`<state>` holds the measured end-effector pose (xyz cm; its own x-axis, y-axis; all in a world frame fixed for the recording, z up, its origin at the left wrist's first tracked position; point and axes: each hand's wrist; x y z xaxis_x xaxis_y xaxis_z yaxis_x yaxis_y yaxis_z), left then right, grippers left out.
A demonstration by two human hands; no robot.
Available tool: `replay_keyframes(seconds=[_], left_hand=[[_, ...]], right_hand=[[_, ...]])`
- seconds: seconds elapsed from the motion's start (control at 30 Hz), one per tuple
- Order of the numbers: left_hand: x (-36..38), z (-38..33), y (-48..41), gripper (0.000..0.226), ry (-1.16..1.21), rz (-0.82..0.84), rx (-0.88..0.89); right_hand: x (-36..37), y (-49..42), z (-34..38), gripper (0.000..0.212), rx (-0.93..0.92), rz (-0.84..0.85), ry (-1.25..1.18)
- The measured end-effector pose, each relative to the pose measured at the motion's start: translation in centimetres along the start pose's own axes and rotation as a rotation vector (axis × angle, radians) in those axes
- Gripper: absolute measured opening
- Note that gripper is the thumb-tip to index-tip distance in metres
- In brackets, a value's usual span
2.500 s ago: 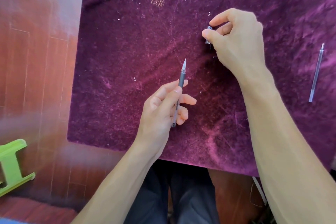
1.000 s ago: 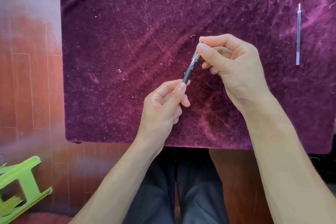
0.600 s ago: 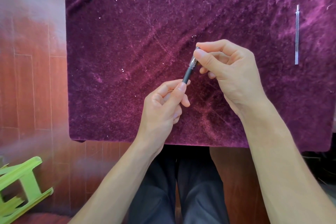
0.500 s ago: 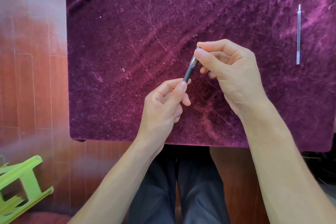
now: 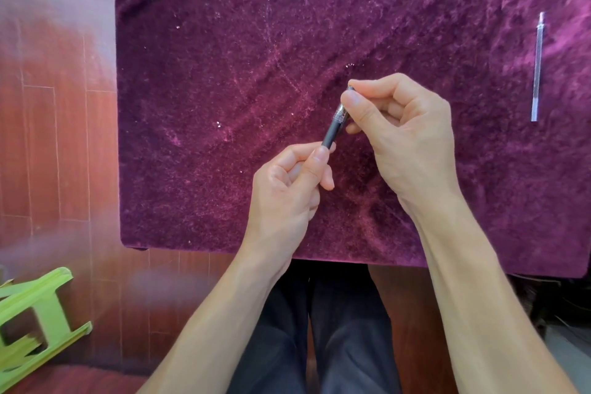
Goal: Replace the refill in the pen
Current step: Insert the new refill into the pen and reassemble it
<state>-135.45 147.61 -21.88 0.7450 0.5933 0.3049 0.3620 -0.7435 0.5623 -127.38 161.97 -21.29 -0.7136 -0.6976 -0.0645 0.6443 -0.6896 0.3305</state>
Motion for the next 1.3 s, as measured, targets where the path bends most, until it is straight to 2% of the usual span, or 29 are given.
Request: replay_keyframes(seconds=[0.37,0.53,0.7,0.87,1.03,1.17,1.3], left_hand=[[0.6,0.0,-0.6,0.023,0.03,-0.034,-0.023],[0.6,0.5,-0.2,0.023,0.057,-0.037,-0.055],[0.7,0.3,0.0,0.021,0.09,-0.04,-0.054],[1.2,-0.4,-1.1,0.014,0.127,-0.035,-0.025],[1.8,-0.7,-1.8,0.013,0.094,-0.008,-0.011],[2.5,-0.5,-2.1,0.012,-0.068,0.039,0.062],[3.1,-0.8,-2.9,0.013,-0.092,0.049,0.061]], right_hand=[[0.4,-0.3,-0.7,0.012,0.031,-0.057,-0.029],[0.4,0.1,-1.1,0.011,0.088,-0.021,-0.028],[0.7,1.7,-1.3,0.027,0.145,0.024,-0.05],[1.4,3.8,-1.6,0.009,0.211,0.026,-0.133],[0.7,4.1,-1.8,0.01,0.276,-0.002,-0.317],[-0.1,3.6,-1.6,0.011,0.315,-0.073,-0.279],[-0.9,2.7,-1.6,0.011,0.308,-0.115,-0.225]])
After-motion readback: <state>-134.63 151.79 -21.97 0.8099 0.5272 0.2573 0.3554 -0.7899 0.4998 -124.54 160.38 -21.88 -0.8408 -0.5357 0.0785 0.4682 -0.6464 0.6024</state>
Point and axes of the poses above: each hand's wrist, its own y-axis away from the middle knuckle, its own x-axis out of the palm, z = x × y, and after that the axes turned 10 degrees about z, right-handed
